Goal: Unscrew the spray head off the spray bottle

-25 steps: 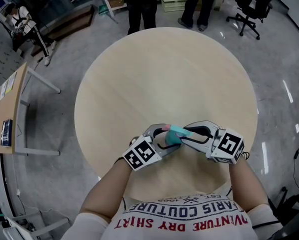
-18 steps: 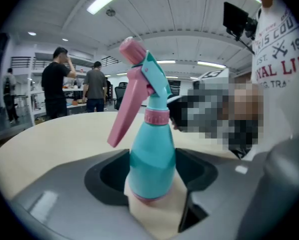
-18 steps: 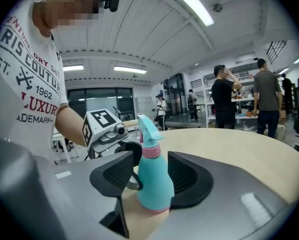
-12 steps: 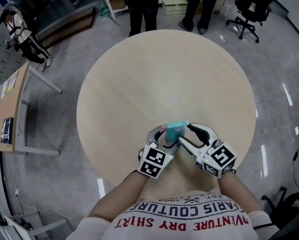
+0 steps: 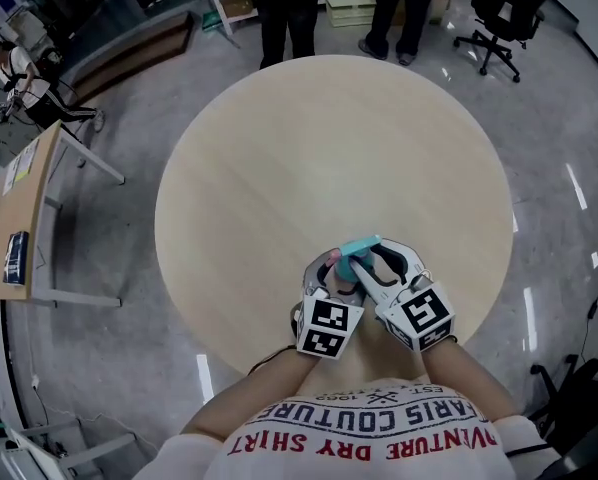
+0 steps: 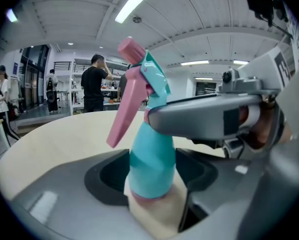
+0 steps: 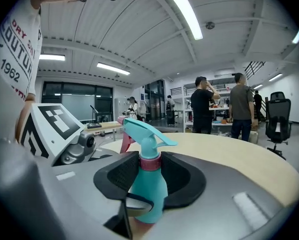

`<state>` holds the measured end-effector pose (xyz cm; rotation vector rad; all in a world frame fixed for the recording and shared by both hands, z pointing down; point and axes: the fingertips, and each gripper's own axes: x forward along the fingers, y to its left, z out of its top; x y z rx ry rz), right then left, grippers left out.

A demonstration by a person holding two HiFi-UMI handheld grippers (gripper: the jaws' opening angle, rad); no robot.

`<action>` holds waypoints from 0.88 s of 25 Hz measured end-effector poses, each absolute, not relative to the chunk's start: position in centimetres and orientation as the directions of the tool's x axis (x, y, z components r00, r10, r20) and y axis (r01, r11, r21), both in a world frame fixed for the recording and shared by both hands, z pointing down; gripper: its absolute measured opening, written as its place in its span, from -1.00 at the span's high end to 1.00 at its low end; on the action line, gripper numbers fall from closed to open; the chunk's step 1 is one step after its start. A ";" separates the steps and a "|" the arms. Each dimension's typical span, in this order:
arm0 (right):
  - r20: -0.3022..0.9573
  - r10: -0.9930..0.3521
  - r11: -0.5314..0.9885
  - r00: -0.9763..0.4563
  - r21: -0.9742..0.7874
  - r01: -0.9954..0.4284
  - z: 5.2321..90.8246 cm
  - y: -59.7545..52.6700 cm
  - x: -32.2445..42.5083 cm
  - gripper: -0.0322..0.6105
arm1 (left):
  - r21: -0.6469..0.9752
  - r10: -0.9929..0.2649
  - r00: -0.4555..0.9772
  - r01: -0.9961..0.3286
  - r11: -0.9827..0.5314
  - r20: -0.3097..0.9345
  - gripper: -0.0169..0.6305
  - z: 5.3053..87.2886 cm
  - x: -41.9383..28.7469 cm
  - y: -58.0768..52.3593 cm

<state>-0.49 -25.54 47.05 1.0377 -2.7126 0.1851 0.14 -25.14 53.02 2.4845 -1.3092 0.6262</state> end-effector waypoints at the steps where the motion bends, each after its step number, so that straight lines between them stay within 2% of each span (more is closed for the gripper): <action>1: 0.256 -0.636 0.746 -0.728 -0.034 -0.665 47.0 -25.4 -0.5 0.47 | 0.032 -0.710 0.509 -0.823 -0.567 0.486 0.07 53.0 0.1 -25.0; 4: 0.253 -0.584 0.787 -0.772 -0.055 -0.614 47.1 -25.6 0.0 0.48 | 0.037 -0.675 0.565 -0.779 -0.626 0.474 0.07 53.1 0.6 -25.1; 6: 0.257 -0.501 0.846 -0.827 -0.059 -0.531 47.0 -25.5 0.1 0.49 | 0.038 -0.617 0.635 -0.711 -0.702 0.464 0.07 53.1 0.8 -25.1; 11: 0.288 -0.250 0.960 -0.925 -0.052 -0.276 46.4 -20.8 -2.5 0.49 | 0.037 -0.380 0.814 -0.439 -0.898 0.439 0.08 52.6 -1.5 -20.6; 14: 0.284 -0.148 0.982 -0.947 -0.071 -0.175 46.7 -21.4 -1.8 0.49 | 0.037 -0.265 0.859 -0.311 -0.950 0.439 0.08 52.8 -0.7 -21.3; 18: 0.265 -0.138 0.982 -0.954 -0.085 -0.166 46.9 -23.0 -1.1 0.48 | 0.041 -0.242 0.857 -0.291 -0.956 0.455 0.08 53.0 0.0 -22.9; 22: 0.233 -0.194 0.964 -0.953 -0.135 -0.229 46.8 -22.8 -0.8 0.44 | 0.051 -0.296 0.847 -0.353 -0.934 0.441 0.08 53.1 -0.1 -22.8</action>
